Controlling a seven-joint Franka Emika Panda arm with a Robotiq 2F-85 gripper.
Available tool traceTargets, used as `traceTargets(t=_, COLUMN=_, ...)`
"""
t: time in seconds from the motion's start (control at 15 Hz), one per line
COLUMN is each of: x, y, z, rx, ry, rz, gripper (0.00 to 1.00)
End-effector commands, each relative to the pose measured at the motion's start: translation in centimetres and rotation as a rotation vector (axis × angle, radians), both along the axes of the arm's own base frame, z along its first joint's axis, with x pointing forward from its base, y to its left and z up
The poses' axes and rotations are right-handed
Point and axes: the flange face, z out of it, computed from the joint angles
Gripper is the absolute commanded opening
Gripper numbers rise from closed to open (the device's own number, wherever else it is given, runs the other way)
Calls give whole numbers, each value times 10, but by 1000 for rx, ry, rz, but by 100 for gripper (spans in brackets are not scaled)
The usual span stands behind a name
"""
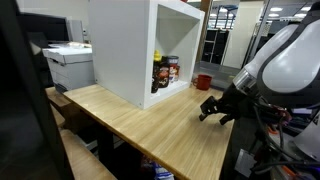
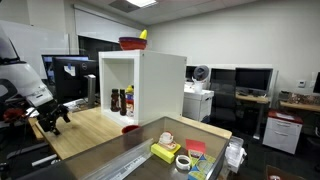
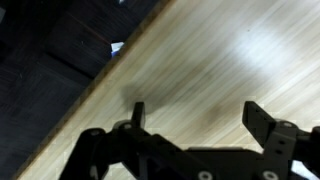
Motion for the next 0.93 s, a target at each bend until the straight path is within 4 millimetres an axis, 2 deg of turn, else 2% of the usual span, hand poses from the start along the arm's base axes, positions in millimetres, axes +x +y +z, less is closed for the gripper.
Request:
traceTargets(t=0.0, x=-11, y=1, z=12, rx=17, ry=-1, rz=14, gripper=100)
traceTargets(t=0.07, x=-15, y=1, z=15, rx=18, ry=3, rz=22, gripper=100)
traceTargets(t=0.13, x=-24, y=-9, z=16, rx=16, ry=11, rz=27, gripper=100)
traceTargets(t=0.2, x=-20, y=0, z=16, rx=9, ry=8, rz=30, gripper=100)
traceTargets(t=0.33, x=-23, y=-2, z=17, rx=8, ry=13, rz=36, gripper=100)
traceTargets(t=0.47, x=-31, y=-12, z=18, rx=-2, ry=25, rz=49, gripper=100)
traceTargets(t=0.53, x=-29, y=-7, z=18, rx=-10, ry=26, rz=57, gripper=100)
traceTargets(t=0.73, x=-39, y=-17, z=16, rx=-29, ry=48, rz=69, gripper=100)
traceTargets(t=0.87, x=-39, y=-15, z=16, rx=-43, ry=54, rz=77, gripper=100)
